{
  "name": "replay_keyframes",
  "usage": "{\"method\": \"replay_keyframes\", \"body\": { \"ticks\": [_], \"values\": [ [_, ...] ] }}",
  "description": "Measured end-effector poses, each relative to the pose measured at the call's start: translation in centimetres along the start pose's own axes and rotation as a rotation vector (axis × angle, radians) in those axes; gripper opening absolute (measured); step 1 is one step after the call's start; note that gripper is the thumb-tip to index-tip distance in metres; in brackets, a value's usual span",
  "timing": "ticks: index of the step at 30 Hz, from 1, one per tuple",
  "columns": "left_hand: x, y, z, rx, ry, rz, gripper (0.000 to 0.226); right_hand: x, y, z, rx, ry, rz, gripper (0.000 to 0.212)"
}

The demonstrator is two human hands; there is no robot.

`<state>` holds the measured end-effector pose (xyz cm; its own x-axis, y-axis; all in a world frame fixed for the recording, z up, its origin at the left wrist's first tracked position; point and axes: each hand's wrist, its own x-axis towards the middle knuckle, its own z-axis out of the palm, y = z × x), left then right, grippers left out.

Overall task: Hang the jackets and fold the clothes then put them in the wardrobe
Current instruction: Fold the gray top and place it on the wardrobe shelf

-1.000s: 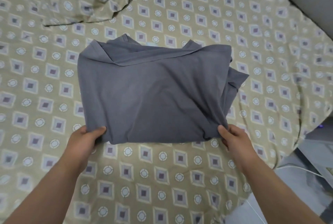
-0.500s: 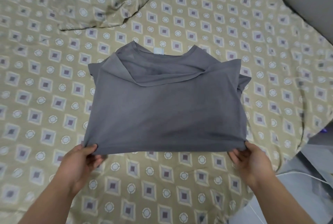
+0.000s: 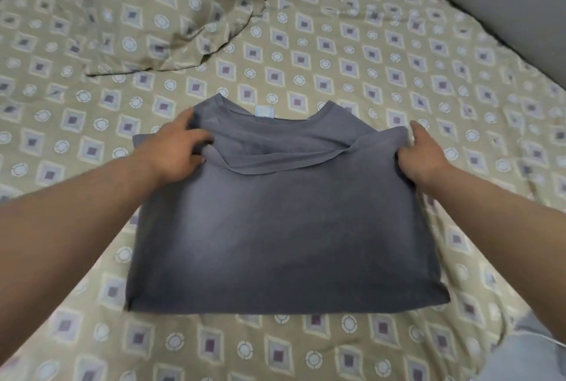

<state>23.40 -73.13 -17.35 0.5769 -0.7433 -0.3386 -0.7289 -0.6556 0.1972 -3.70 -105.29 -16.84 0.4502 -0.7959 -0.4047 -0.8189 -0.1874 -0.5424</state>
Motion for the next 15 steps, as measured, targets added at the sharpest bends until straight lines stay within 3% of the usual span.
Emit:
{"method": "replay_keyframes", "body": {
  "ticks": [1, 3, 5, 7, 9, 12, 15],
  "values": [
    [1.0, -0.1, -0.5, 0.023, -0.043, 0.005, 0.034, 0.8, -0.1, 0.0, 0.037, -0.014, 0.085, 0.049],
    [2.5, 0.0, -1.3, 0.066, -0.048, -0.069, 0.026, 2.0, -0.3, 0.2, 0.090, 0.008, 0.137, 0.019],
    [3.6, -0.2, -1.9, -0.058, 0.062, -0.254, 0.021, 2.9, -0.4, 0.3, 0.158, 0.020, 0.160, 0.027],
    [4.3, -0.5, -2.1, -0.285, 0.209, -0.446, 0.017, 3.4, -0.3, 0.3, 0.213, 0.006, 0.187, 0.017],
    [4.2, -0.7, -1.6, -0.402, 0.312, -0.627, 0.020, 4.1, -0.1, 0.0, 0.248, 0.103, 0.207, 0.008],
    [2.8, -0.5, -0.2, -0.543, 0.396, -0.762, 0.045, 4.3, 0.4, -0.6, 0.274, 0.272, 0.257, 0.012],
    [2.0, -0.4, 0.8, -0.728, 0.334, -0.694, 0.043, 2.9, 1.3, -0.1, 0.316, 0.194, 0.377, 0.041]
  ]
}}
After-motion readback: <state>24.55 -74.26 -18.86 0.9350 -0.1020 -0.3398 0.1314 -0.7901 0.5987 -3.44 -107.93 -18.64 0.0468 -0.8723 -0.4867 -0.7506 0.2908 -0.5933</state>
